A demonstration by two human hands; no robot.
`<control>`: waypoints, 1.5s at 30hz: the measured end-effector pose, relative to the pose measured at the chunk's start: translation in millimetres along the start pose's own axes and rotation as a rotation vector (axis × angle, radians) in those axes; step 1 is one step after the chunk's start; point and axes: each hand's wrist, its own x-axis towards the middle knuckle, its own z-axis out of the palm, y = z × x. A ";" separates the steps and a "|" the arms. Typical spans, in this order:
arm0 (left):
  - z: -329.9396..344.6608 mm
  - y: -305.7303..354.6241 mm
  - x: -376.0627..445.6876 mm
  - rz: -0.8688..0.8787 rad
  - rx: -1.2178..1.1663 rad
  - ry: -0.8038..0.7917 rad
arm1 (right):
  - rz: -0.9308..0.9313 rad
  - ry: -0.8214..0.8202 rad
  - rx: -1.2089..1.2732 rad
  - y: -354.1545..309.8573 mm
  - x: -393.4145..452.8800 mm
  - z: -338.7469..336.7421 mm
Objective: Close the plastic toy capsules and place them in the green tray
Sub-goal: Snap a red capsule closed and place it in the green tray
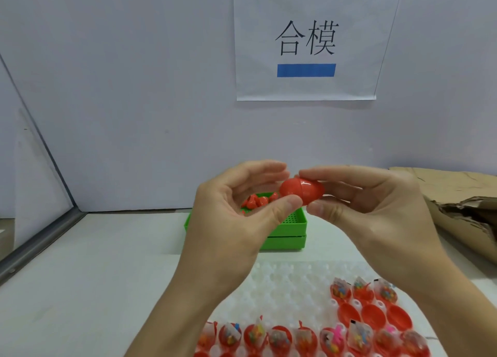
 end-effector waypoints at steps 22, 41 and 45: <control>12.5 -0.8 -5.3 0.187 0.237 0.103 | -0.127 0.064 -0.307 5.5 -3.0 0.1; 12.0 -13.2 -2.7 0.055 0.134 0.032 | 0.004 -0.010 -0.128 14.0 2.3 -5.1; 10.2 -9.9 3.2 -0.018 0.072 -0.001 | 0.101 -0.006 -0.054 15.3 2.0 -5.2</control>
